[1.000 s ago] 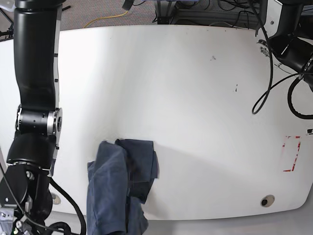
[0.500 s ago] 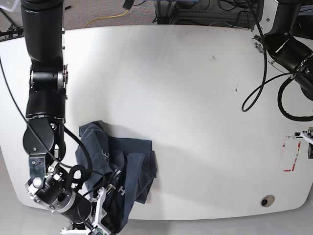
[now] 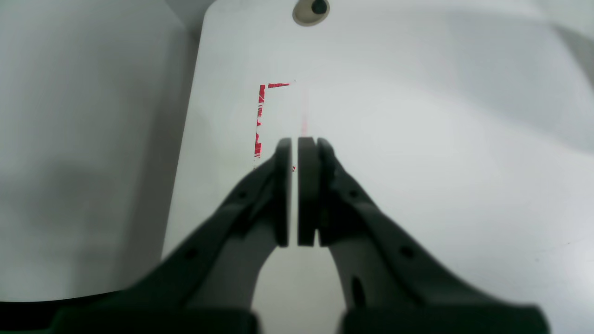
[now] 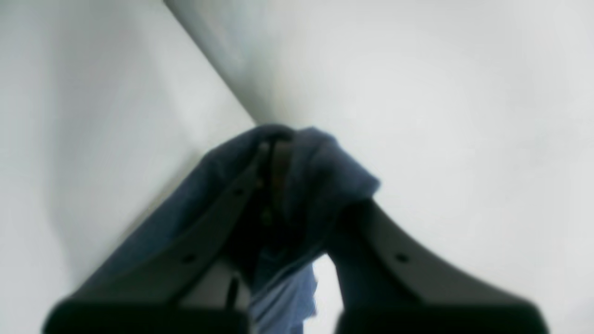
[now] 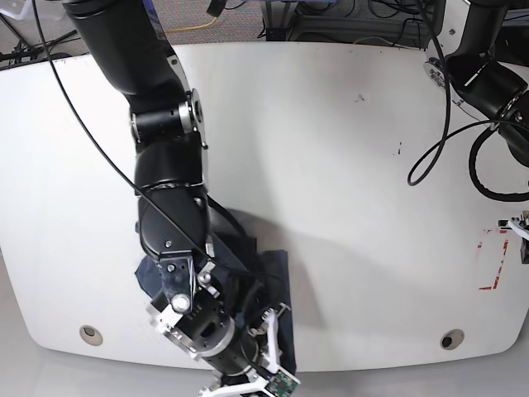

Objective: Fold the T-shirt properly
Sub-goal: 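Swing the held T-shirt with the right gripper across the table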

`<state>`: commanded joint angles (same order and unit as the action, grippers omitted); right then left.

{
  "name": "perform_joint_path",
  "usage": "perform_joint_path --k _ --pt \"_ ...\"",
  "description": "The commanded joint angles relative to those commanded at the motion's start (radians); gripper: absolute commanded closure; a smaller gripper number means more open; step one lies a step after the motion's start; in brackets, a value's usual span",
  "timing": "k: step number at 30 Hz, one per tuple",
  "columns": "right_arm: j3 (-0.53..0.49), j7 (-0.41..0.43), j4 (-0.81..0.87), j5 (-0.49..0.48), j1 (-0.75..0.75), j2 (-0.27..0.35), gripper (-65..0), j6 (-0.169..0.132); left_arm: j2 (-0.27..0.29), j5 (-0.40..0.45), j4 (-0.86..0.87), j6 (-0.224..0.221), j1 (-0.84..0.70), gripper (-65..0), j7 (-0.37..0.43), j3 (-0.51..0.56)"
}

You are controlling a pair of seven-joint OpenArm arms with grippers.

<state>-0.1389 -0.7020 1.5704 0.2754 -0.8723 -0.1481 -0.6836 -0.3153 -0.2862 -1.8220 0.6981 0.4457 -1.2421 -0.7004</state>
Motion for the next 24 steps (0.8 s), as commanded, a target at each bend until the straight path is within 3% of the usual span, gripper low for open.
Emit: perform_joint_path --k 4,8,14,18,24 --pt "-0.037 -0.029 -0.020 -0.017 -0.075 -0.009 -0.2 0.025 -0.006 -0.002 -0.002 0.000 -0.003 0.0 0.000 -0.009" --pt "-0.031 -0.052 -0.017 -0.078 -0.118 -0.009 -0.2 0.020 -0.028 -0.006 0.002 0.000 -0.003 0.0 -0.002 -0.058" --pt "-0.032 -0.058 0.031 -0.092 -0.112 0.008 -0.6 0.014 -0.025 -0.006 0.000 0.000 -0.005 0.0 -0.003 -0.061" --pt "-0.028 -0.144 0.080 -0.092 -0.106 0.008 -0.5 0.014 -0.021 -0.006 0.000 0.000 -0.005 0.0 -0.003 -0.058" --pt "-0.014 -0.189 0.204 -0.094 -0.094 0.011 -0.5 0.014 -0.018 -0.008 0.002 0.000 -0.005 0.0 -0.003 -0.046"
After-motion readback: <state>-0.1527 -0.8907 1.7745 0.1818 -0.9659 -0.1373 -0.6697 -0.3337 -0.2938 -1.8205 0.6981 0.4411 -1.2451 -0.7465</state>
